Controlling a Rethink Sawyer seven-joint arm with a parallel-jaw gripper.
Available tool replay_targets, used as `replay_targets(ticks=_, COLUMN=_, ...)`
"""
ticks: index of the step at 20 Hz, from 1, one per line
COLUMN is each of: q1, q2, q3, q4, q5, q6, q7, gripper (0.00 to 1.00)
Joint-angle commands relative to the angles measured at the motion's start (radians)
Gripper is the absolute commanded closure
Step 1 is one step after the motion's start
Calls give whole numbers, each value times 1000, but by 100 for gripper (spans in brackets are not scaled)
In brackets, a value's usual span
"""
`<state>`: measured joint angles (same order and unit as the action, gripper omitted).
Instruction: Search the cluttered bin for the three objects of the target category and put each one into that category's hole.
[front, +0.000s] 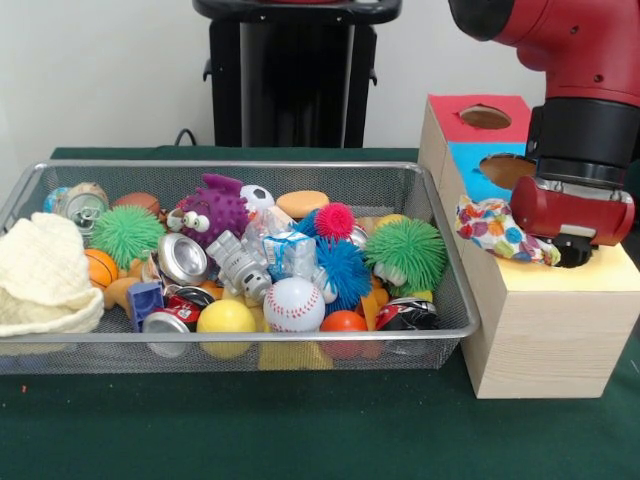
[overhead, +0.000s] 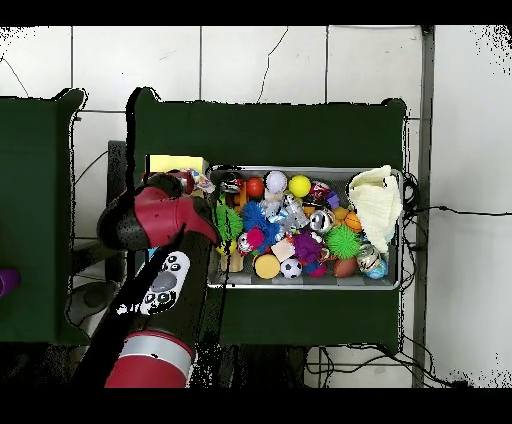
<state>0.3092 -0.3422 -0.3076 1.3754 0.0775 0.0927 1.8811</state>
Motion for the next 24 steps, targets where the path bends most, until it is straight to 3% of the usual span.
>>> replay_targets(ticks=1, q1=-61, q2=52, q3=110, q4=40, q5=-39, q6=161, q7=44, gripper=0)
replay_targets(ticks=6, q1=-66, q2=37, q3=108, q4=21, q5=-37, q6=199, q7=36, gripper=0)
replay_targets(ticks=24, q1=-87, q2=30, q3=81, q4=-174, q5=-38, q6=530, q7=-2, gripper=0)
